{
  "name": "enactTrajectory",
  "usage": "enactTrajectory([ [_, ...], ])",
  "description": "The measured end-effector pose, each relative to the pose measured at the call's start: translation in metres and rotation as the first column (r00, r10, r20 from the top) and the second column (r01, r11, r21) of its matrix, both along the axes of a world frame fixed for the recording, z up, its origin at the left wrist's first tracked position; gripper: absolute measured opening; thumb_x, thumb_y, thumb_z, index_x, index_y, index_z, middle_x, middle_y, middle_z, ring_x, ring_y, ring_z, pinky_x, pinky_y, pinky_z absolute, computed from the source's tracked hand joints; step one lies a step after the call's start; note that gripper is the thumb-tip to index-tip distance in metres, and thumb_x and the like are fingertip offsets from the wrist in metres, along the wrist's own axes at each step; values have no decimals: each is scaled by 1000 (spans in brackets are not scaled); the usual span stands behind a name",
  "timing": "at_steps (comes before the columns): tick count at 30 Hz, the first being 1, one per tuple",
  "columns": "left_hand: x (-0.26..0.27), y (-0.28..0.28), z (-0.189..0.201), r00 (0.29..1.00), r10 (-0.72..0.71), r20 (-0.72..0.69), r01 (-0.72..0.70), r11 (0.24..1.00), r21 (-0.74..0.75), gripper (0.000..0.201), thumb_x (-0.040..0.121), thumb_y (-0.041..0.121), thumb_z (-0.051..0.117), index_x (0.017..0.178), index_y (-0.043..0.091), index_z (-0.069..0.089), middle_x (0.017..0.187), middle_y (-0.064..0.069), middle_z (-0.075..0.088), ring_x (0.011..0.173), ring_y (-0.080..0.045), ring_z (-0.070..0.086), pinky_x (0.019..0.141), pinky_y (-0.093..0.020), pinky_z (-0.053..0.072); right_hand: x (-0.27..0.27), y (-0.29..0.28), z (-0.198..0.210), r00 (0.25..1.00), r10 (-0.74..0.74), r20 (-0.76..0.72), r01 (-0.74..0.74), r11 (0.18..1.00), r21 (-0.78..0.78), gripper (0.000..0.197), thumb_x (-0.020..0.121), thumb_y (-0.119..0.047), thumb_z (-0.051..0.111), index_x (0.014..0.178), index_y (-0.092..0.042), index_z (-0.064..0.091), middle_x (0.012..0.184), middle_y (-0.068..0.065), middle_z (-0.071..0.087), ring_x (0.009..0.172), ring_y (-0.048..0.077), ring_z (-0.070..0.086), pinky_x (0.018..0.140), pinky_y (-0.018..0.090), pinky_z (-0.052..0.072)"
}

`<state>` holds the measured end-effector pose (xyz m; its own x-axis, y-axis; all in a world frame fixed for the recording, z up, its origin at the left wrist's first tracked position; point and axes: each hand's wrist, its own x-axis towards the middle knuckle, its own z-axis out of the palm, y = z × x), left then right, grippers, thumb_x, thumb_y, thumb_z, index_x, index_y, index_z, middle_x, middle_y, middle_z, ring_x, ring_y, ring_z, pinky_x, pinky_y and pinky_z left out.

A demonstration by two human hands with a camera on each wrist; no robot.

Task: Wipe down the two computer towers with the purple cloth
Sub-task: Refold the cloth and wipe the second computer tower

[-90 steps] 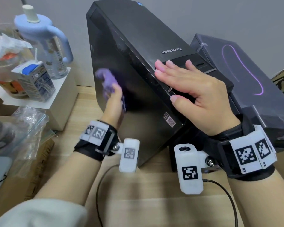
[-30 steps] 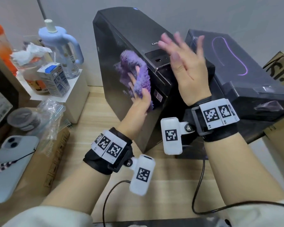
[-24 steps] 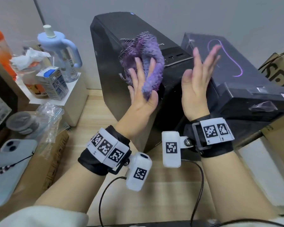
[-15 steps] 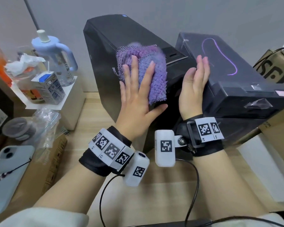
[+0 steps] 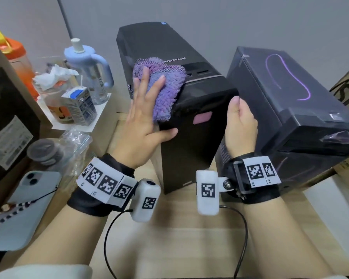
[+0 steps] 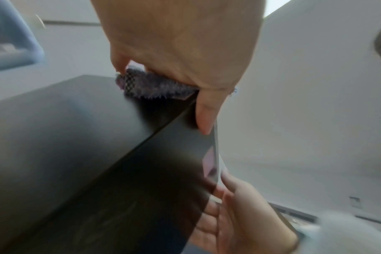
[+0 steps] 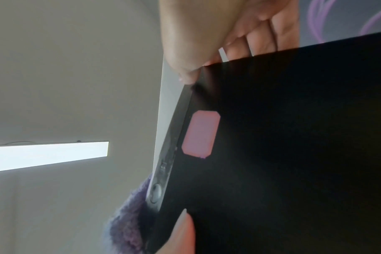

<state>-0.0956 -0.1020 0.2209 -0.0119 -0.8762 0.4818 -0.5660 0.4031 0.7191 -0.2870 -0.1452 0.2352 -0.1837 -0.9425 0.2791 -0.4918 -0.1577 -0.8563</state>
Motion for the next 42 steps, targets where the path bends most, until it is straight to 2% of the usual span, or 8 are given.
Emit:
enactTrajectory([
  [4, 31, 2, 12, 990, 2, -138, 4, 999, 43, 91, 59, 13, 65, 138, 36, 27, 161, 1, 3, 149, -15, 0, 122, -43, 4, 18, 13, -7, 996, 58, -69, -61, 997, -42, 25, 100, -37, 29, 86, -25, 46, 61, -14, 40, 64, 6, 43, 70, 25, 32],
  [12, 69, 3, 26, 995, 68, -68, -67, 998, 8, 51, 83, 48, 51, 131, 30, 48, 155, 8, 27, 144, -4, 20, 108, -10, 15, 56, 21, -10, 980, 156, -126, -165, 984, -68, 46, 100, -36, 29, 120, -3, 53, 63, -14, 44, 63, 1, 45, 54, 4, 31],
  [18, 46, 3, 33, 942, 146, 302, -95, 979, -180, 44, 90, 40, 43, 134, 35, 41, 144, 9, 44, 144, -21, 23, 117, -49, 14, 56, 26, -11, 988, 96, -124, -103, 993, -51, 25, 98, -40, 29, 93, -22, 45, 58, -12, 41, 62, 8, 45, 71, 29, 37],
  [26, -9, 18, 33, 809, 41, 587, 119, 965, -232, 43, 92, 42, 35, 133, 38, 48, 144, 9, 46, 140, -17, 35, 115, -39, 9, 44, 42, -14, 964, 236, 123, -244, 968, 57, 35, 99, -28, 39, 133, -34, 39, 127, 1, 56, 116, 17, 51, 106, 40, 38],
  [30, -20, 33, 30, 916, -204, 345, 267, 953, -146, 41, 94, 51, 34, 128, 38, 52, 138, 13, 53, 138, -9, 38, 117, -32, 12, 32, 52, -22, 815, 342, 468, -358, 932, -58, 78, 80, -37, 63, 143, -20, 21, 144, 2, 39, 134, 14, 39, 116, 39, 30],
  [33, -32, 45, 34, 857, -464, -224, 464, 884, -53, 40, 96, 42, 35, 119, 22, 60, 114, 11, 68, 119, -5, 57, 106, -23, 38, 12, 63, -21, 710, 392, 585, -351, 917, -189, 119, 61, -50, 77, 148, -21, 0, 143, 3, 37, 124, -3, 46, 106, 20, 39],
  [36, -54, 51, 38, 697, -372, -612, 517, 853, 69, 32, 100, 23, 34, 105, 11, 62, 81, 12, 74, 83, 3, 68, 75, -8, 49, -8, 76, -15, 678, 407, 612, -393, 905, -165, 92, 50, -53, 81, 128, -21, 43, 119, -2, 59, 108, 3, 59, 92, 20, 49],
  [42, -113, 51, 27, 592, -269, -760, 560, 815, 148, 36, 98, 34, 36, 101, 13, 65, 97, 0, 72, 97, -12, 67, 85, -23, 55, -55, 94, -15, 727, 243, 642, -213, 969, -126, 10, 64, -16, 74, 74, -17, 71, 75, -9, 74, 77, 8, 68, 71, 22, 54],
])
